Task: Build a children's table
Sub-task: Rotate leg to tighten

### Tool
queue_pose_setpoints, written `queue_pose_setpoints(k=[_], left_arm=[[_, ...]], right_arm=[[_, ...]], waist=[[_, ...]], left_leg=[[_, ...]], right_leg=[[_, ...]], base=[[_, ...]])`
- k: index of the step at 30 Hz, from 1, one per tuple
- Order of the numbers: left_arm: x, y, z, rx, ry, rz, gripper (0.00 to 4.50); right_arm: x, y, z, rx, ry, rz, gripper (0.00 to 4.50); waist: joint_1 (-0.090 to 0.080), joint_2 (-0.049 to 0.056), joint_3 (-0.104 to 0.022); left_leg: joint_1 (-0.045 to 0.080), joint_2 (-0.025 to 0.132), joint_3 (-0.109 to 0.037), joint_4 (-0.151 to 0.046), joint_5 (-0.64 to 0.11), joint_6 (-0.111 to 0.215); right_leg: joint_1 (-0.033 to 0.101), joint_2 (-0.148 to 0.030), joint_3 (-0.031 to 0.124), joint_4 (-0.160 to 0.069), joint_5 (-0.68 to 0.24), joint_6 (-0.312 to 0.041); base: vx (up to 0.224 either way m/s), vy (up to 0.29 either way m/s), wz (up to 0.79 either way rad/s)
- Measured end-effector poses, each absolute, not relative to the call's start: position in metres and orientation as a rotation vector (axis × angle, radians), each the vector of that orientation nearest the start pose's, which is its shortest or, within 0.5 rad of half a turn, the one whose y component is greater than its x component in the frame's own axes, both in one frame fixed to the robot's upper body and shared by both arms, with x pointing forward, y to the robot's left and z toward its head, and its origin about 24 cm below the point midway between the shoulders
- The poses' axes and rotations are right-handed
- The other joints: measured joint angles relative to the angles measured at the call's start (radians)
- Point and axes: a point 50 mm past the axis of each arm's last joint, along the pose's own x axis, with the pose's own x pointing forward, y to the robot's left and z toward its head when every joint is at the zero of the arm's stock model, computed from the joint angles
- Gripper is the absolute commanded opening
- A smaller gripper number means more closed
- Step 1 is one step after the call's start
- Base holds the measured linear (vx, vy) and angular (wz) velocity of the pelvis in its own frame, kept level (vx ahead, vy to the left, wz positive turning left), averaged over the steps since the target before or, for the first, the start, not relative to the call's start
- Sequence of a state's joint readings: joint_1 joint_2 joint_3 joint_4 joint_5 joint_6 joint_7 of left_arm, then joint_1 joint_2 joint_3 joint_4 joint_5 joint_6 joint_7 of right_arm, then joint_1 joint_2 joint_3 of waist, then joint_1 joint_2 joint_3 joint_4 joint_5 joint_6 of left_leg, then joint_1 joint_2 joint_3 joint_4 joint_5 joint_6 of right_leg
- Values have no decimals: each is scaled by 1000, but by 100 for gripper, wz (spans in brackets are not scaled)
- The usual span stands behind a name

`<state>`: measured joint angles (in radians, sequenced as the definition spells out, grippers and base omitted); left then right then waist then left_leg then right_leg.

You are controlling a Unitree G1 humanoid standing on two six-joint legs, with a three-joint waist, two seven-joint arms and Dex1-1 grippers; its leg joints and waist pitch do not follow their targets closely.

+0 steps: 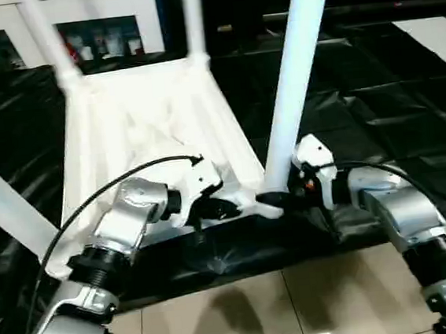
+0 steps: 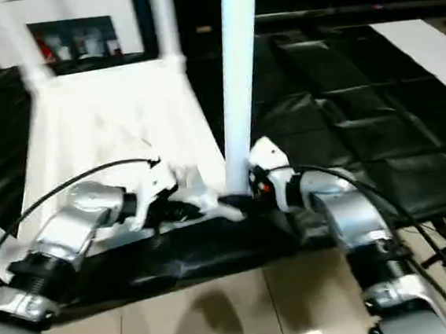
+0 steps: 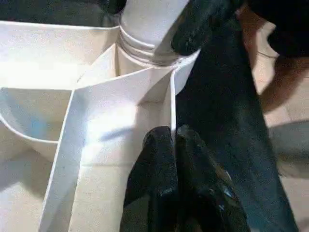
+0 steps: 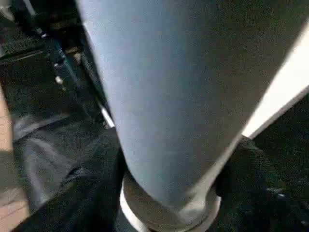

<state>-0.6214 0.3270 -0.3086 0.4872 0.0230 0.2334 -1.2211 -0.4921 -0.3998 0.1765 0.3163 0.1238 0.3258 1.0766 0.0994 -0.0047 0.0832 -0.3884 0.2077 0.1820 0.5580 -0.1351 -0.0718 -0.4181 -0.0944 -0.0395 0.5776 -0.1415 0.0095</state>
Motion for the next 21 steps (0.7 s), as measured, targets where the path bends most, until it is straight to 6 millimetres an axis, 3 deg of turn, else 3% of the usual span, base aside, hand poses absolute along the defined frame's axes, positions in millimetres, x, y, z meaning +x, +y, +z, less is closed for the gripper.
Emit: queue_pose_setpoints(k=[5, 11, 15, 21], left_arm=[[316, 111, 67, 397, 457, -1400, 0], [318, 112, 67, 387, 455, -1364, 0], [332, 109, 66, 350, 444, -1194, 0], [348, 85, 64, 292, 435, -1005, 0]], right_arm=[[307, -144, 77, -226, 369, 1177, 217], [309, -141, 75, -212, 360, 1146, 208], [327, -125, 68, -128, 309, 883, 204], [351, -106, 63, 20, 294, 478, 202]], waist=[[0, 0, 0], [-5, 0, 0], [-27, -1, 0], [-65, -1, 2]], left_leg=[[0, 0, 0, -1, 0, 0], [1, 0, -1, -2, 0, 0], [2, 0, -4, -1, 0, 0], [1, -2, -13, -2, 0, 0]], right_leg=[[0, 0, 0, 0, 0, 1], [0, 0, 0, 1, -4, 6], [-1, 1, 0, 0, -4, 7], [-3, 1, -8, -11, -5, 8]], base=[[0, 0, 0], [0, 0, 0], [-13, 0, -2], [-18, 1, -2]])
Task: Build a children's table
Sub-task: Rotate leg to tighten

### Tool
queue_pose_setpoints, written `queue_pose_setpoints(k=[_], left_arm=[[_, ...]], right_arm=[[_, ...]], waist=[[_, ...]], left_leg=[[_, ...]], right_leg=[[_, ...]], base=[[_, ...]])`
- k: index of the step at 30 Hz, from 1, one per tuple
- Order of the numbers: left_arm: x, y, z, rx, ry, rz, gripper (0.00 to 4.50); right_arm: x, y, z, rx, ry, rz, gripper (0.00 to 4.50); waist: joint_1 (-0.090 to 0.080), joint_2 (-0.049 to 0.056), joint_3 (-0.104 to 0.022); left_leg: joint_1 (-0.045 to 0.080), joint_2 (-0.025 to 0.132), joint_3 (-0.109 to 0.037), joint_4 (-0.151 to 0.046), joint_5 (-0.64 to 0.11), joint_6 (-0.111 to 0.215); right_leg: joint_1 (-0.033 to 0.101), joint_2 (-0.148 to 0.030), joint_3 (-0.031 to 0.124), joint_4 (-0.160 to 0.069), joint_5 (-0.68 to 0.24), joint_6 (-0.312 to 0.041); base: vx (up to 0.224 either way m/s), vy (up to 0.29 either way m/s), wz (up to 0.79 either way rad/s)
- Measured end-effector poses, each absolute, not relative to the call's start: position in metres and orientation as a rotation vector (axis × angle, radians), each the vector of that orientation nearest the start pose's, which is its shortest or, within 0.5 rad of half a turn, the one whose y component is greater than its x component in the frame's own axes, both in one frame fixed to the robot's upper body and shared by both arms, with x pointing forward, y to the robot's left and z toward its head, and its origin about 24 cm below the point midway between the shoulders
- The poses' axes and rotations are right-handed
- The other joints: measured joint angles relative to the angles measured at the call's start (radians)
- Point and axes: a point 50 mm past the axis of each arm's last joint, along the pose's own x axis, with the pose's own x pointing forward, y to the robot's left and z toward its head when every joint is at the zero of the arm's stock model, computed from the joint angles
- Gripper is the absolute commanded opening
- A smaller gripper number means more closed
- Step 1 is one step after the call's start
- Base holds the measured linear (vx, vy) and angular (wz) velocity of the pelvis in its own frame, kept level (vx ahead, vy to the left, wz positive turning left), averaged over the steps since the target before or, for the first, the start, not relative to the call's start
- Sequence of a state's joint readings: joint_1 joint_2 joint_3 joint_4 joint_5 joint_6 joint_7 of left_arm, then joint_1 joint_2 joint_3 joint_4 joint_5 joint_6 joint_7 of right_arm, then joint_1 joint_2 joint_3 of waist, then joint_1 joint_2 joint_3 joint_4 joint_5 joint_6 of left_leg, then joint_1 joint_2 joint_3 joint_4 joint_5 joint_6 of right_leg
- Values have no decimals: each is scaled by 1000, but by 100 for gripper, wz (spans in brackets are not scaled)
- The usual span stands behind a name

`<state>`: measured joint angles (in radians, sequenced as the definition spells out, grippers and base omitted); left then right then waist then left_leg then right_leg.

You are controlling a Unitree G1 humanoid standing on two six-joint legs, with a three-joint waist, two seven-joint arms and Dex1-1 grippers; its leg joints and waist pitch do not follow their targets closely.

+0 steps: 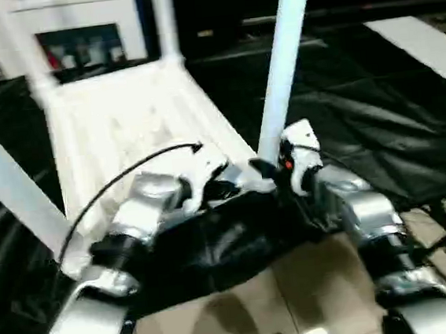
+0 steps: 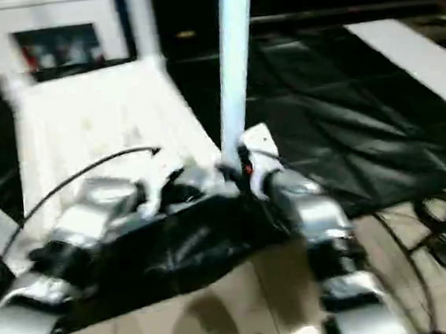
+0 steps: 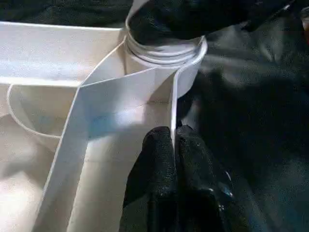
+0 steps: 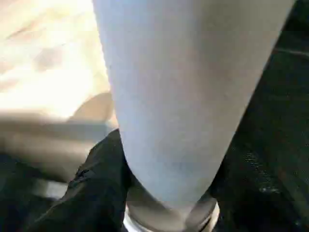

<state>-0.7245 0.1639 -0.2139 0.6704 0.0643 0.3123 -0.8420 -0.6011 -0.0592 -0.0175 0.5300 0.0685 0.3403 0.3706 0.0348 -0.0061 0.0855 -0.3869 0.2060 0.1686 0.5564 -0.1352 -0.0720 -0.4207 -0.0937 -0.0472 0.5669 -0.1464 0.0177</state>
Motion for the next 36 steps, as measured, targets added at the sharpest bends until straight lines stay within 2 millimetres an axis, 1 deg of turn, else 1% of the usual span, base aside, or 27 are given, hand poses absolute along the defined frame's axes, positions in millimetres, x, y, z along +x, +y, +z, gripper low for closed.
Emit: queue_pose_setpoints(k=[3, 5, 6, 8, 13, 15, 17, 20, 22, 24, 29, 31, 34, 36], left_arm=[[349, 78, 63, 277, 425, -967, 0], [350, 77, 63, 271, 424, -954, 0], [350, 77, 63, 273, 423, -953, 0], [350, 76, 64, 276, 422, -955, 0], [348, 77, 65, 295, 414, -1001, 0], [347, 82, 65, 306, 406, -1029, 0], [342, 89, 65, 332, 391, -1082, 0], [339, 93, 66, 342, 385, -1127, 0], [332, 99, 66, 357, 386, -1197, 0], [325, 107, 67, 358, 397, -1266, 0], [314, 117, 68, 388, 434, -1371, 0], [311, 120, 68, 388, 449, -1400, 0], [310, 120, 67, 395, 459, -1406, 0], [310, 120, 67, 398, 462, -1406, 0]], right_arm=[[356, -101, 63, 36, 287, 395, 202], [357, -98, 62, 44, 269, 375, 202], [358, -98, 62, 49, 266, 377, 236], [358, -98, 62, 65, 263, 377, 271], [358, -99, 64, 49, 247, 427, 276], [355, -102, 64, 2, 242, 493, 276], [349, -109, 65, -65, 239, 612, 276], [345, -110, 67, -87, 232, 677, 276], [335, -121, 69, -162, 246, 818, 276], [324, -127, 70, -194, 268, 952, 276], [310, -134, 72, -217, 319, 1141, 276], [307, -135, 70, -215, 342, 1186, 252], [306, -135, 70, -208, 349, 1202, 245], [306, -135, 70, -207, 352, 1205, 222]], waist=[[-4, 1, 1], [-6, 1, 1], [-6, 1, 1], [-6, 1, 1], [-2, 1, 1], [-2, 1, 1], [2, 1, 1], [10, 2, 0], [25, 3, 0], [36, 3, 0], [59, 3, 0], [62, 3, -1], [60, 3, -1], [59, 3, -1]], left_leg=[[-1, 0, -1, -1, 0, 0], [0, 0, -1, -1, 0, 0], [0, 0, 0, -1, 0, 0], [0, 0, 0, -1, 0, 0], [0, 0, 3, -1, 0, 0], [0, 1, 3, -2, 0, 0], [0, 1, 3, -2, 0, 0], [1, 2, 5, -4, 0, 0], [1, 2, 6, -5, 0, 0], [1, 3, 6, -5, -1, -2], [1, 2, 8, -3, -2, -3], [2, 2, 9, -1, -2, -3], [3, 2, 11, 0, -2, -3], [3, 2, 11, 0, -2, -3]], right_leg=[[0, 0, -4, -9, 0, 0], [-1, 0, -3, -10, 0, 0], [-1, 0, -2, -10, 0, 0], [-1, 0, -1, -10, 1, -1], [-2, 1, 1, -8, 8, -8], [-3, 1, 1, -7, 9, -9], [-3, 1, 1, -6, 15, -10], [-3, 2, 0, -2, 19, -14], [-2, 2, 0, -1, 18, -13], [-1, 2, 0, 0, 14, -11], [-1, 1, 1, 3, 13, -12], [0, 0, 2, 5, 13, -12], [0, 0, 7, 9, 11, -9], [0, 0, 7, 9, 8, -4]], base=[[0, 0, 0], [0, 0, 0], [0, 0, 0], [0, 0, 0], [0, 0, 0], [0, 0, 0], [0, 0, 0], [0, 0, 0], [0, 0, 0], [0, 0, 0], [0, 0, 0], [0, 0, 0], [0, 0, 0], [0, 0, 0]])
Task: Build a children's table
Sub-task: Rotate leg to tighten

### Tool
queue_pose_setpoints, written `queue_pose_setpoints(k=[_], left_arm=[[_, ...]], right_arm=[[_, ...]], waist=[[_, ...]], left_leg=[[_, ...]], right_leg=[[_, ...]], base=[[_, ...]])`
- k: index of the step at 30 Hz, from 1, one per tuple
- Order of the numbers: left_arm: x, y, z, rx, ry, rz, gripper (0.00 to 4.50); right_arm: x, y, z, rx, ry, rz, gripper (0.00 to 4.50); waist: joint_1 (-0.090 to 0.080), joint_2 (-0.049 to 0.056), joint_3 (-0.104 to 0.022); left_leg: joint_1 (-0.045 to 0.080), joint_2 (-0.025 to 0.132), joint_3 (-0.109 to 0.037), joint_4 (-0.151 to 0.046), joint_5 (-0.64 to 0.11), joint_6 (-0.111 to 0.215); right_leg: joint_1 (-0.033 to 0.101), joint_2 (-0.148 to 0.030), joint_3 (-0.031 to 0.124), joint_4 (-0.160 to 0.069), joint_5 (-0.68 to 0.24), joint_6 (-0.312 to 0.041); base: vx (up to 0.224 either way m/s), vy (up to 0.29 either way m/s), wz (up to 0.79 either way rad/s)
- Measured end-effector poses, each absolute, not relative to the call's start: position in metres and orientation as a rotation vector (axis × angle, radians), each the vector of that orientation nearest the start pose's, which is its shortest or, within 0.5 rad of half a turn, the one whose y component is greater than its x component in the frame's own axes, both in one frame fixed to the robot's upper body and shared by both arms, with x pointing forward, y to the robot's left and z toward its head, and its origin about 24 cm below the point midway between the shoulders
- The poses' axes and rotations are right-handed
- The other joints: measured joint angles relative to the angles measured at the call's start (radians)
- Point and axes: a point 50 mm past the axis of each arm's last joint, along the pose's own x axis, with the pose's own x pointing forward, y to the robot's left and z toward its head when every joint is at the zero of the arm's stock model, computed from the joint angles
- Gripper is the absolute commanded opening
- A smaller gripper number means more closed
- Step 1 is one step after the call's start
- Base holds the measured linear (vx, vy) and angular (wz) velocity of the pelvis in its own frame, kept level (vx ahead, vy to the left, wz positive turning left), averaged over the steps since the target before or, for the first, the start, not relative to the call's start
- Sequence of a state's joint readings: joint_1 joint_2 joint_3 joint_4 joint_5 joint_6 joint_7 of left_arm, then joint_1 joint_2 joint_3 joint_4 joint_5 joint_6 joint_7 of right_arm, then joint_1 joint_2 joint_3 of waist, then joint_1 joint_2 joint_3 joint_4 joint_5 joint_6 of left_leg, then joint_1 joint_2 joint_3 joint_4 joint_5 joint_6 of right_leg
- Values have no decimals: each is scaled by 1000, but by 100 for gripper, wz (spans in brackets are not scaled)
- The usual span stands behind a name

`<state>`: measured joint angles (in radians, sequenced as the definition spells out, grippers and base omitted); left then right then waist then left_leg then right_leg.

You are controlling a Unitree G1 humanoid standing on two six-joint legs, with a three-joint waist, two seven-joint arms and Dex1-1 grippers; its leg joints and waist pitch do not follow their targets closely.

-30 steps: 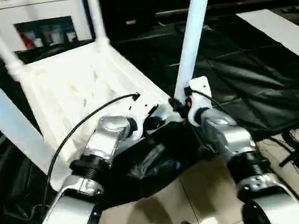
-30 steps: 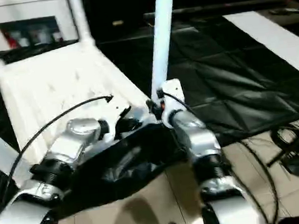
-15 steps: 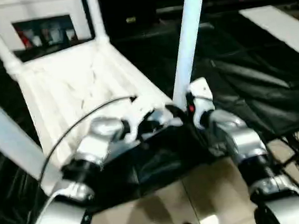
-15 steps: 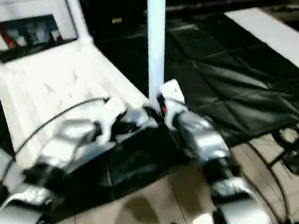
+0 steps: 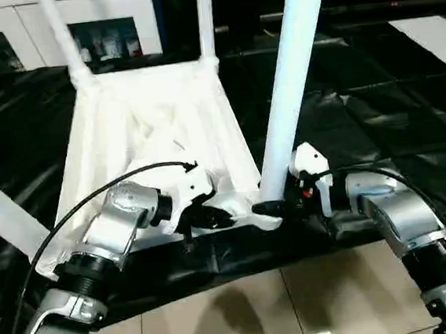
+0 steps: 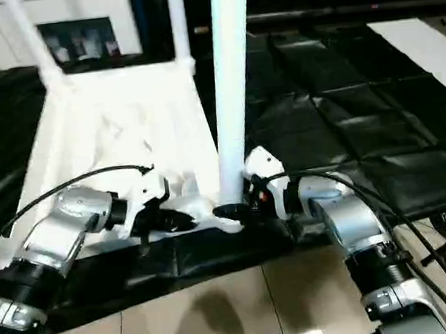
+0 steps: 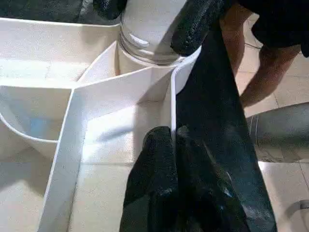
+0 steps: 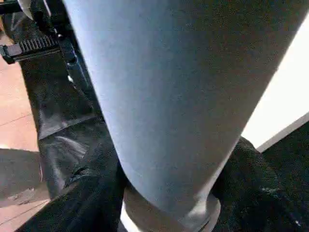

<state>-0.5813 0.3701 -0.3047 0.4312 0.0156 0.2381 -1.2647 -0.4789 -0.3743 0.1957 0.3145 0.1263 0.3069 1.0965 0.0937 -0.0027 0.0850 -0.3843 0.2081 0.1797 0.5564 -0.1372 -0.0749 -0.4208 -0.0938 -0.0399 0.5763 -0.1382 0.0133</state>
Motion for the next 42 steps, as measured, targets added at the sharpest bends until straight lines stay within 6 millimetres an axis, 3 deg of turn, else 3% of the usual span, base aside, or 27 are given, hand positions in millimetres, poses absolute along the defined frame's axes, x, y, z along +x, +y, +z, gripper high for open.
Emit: queue_pose_setpoints(k=[7, 11, 15, 17, 19, 24, 32, 35, 39, 42], left_arm=[[318, 118, 65, 392, 453, -1321, 0], [335, 110, 64, 346, 455, -1139, 0], [349, 91, 64, 273, 460, -979, 0], [352, 84, 64, 255, 454, -938, 0], [353, 82, 64, 244, 453, -916, 0], [354, 81, 65, 258, 430, -916, 0], [356, 75, 64, 344, 362, -940, 0], [359, 76, 66, 404, 327, -945, 0], [362, 84, 68, 441, 298, -930, 0], [363, 89, 70, 457, 279, -933, 0]], right_arm=[[312, -129, 68, -193, 326, 1108, 211], [335, -115, 64, -127, 303, 839, 201], [356, -103, 63, -31, 301, 540, 199], [361, -100, 64, -23, 296, 461, 199], [363, -99, 63, -13, 287, 422, 255], [365, -93, 64, 7, 269, 426, 313], [360, -102, 64, -100, 227, 413, 313], [346, -115, 61, -180, 211, 414, 313], [325, -125, 55, -209, 231, 468, 313], [320, -132, 64, -226, 206, 485, 313]], waist=[[-7, 0, 0], [-28, -1, 1], [-59, 5, 5], [-64, 8, 7], [-65, 9, 8], [-65, 11, 12], [-53, 14, 16], [-40, 15, 16], [-38, 16, 17], [-36, 16, 17]], left_leg=[[1, 0, -5, 0, 0, 0], [0, -1, -9, 1, 0, 0], [-5, -1, -23, 0, 0, 0], [-9, -1, -33, -1, 0, 0], [-10, 0, -35, -1, 0, 0], [-7, -1, -31, -1, 0, 0], [-4, -1, -21, -2, 0, 0], [-4, -1, -17, -2, 0, 0], [-3, -1, -14, -2, 0, 0], [-4, -1, -12, -2, 0, 0]], right_leg=[[1, 0, -1, 0, 0, 1], [-1, 0, -6, -4, -1, 2], [3, -3, -33, -35, -1, 2], [4, -4, -44, -49, -1, 2], [4, -11, -57, -55, -1, 1], [2, -16, -59, -53, 0, 0], [1, -17, -54, -47, 8, -12], [0, -17, -52, -43, 8, -12], [-5, -17, -49, -33, 12, -12], [-8, -18, -48, -31, 24, -14]], base=[[0, 0, 0], [-48, 3, -6], [-54, 35, -15], [-23, 23, -9], [0, 0, 0], [0, 0, 0], [0, 0, 0], [0, 0, 0], [0, 0, 0], [0, 0, 0]])
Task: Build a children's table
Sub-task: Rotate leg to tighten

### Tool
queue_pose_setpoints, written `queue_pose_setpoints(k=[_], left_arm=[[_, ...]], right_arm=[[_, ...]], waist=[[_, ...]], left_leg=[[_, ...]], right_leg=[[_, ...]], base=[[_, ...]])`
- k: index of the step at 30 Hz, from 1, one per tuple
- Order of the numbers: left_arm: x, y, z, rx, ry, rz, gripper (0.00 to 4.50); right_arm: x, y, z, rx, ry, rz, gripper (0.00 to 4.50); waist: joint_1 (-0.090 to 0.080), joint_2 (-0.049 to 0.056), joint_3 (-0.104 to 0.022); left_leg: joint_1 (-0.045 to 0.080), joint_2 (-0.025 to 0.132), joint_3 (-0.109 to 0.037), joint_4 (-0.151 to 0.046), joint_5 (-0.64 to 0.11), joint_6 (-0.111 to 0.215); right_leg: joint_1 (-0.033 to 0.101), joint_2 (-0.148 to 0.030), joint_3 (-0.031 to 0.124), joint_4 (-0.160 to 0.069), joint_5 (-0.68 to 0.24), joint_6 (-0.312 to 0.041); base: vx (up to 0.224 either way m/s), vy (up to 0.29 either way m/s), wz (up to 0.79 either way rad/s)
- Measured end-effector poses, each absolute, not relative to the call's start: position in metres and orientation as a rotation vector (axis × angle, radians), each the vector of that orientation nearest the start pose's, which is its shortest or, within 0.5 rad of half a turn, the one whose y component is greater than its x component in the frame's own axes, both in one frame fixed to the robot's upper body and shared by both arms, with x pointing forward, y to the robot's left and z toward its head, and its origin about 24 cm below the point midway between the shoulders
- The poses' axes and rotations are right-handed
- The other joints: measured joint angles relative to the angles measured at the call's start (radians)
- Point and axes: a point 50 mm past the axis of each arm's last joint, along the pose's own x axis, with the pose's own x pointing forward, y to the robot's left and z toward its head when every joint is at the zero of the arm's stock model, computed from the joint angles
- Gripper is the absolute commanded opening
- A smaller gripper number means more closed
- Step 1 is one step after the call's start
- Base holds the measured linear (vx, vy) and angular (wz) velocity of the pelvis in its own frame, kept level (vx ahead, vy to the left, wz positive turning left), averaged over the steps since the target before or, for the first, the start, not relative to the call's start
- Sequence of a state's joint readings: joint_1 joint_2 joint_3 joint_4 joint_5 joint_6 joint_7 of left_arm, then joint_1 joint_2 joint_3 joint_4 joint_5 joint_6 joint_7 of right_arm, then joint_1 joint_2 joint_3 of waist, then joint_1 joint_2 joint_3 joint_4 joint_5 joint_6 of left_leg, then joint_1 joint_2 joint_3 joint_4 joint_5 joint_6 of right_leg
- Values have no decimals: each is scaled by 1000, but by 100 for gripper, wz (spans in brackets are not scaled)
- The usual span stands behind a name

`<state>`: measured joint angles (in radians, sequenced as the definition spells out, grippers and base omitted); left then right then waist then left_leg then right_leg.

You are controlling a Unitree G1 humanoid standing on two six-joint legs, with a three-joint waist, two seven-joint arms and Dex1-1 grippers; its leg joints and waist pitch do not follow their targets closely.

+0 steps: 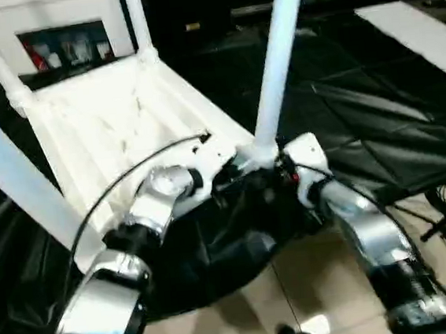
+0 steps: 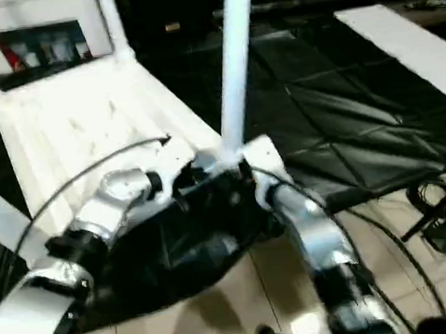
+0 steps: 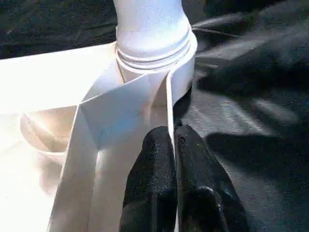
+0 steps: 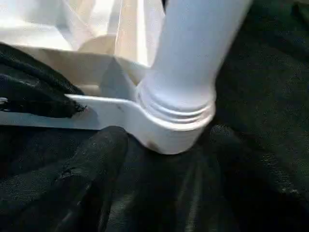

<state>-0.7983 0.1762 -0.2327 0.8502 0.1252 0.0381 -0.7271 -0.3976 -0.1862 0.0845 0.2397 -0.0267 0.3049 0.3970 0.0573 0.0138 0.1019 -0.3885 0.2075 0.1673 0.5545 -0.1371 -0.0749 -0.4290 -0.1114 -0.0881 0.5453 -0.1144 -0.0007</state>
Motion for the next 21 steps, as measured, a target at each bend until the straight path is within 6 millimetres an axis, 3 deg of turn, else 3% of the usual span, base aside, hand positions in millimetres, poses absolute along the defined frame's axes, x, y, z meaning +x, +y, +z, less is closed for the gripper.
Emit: queue_pose_setpoints(k=[2, 3, 4, 8, 9, 13, 15, 18, 21], left_arm=[[364, 92, 71, 466, 271, -939, 0], [365, 94, 72, 468, 270, -936, 44], [366, 95, 73, 471, 269, -933, 55], [368, 99, 76, 489, 258, -931, 61], [369, 101, 77, 499, 255, -916, 92], [373, 112, 81, 520, 249, -862, 101], [375, 119, 87, 525, 236, -827, 142], [373, 133, 107, 433, 144, -743, 142], [362, 130, 121, 285, 54, -734, 180]], right_arm=[[317, -135, 70, -226, 192, 502, 313], [315, -137, 71, -228, 188, 505, 316], [314, -137, 71, -227, 189, 504, 316], [311, -136, 66, -209, 227, 495, 316], [311, -134, 65, -201, 229, 495, 316], [311, -133, 66, -192, 237, 492, 316], [311, -132, 69, -191, 222, 490, 316], [312, -133, 70, -189, 216, 464, 316], [314, -138, 71, -166, 207, 415, 316]], waist=[[3, 1, 0], [3, 1, 0], [4, 1, 0], [3, 1, 0], [0, 0, 0], [-7, 0, 0], [-8, 0, 0], [-5, 0, 0], [6, 0, 0]], left_leg=[[0, 0, 0, 0, 0, 0], [0, 0, 0, 0, 0, 0], [-1, 0, 0, 0, 0, 0], [-1, 2, 1, 0, 0, 0], [-1, 2, 0, 0, 0, 0], [-2, 2, 0, 0, 0, 0], [-3, 2, 0, 0, 0, 0], [-2, 3, 1, 0, 0, 0], [-2, 2, 3, 1, 0, -1]], right_leg=[[-1, 1, 0, 2, 3, 0], [-2, 1, 0, 5, 3, 0], [-5, 1, 0, 9, 3, 0], [-9, 2, 0, 16, 3, -1], [-9, 3, 0, 16, 5, -3], [-11, 3, 1, 16, 4, -2], [-12, 3, 1, 16, 4, -2], [-11, 3, 2, 16, 4, -2], [-10, 1, 3, 16, 3, -1]], base=[[0, 0, 0], [0, 0, 0], [0, 0, 0], [0, 0, 0], [0, 0, 0], [0, 0, 0], [0, 0, 0], [0, 0, 0], [0, 0, 0]])
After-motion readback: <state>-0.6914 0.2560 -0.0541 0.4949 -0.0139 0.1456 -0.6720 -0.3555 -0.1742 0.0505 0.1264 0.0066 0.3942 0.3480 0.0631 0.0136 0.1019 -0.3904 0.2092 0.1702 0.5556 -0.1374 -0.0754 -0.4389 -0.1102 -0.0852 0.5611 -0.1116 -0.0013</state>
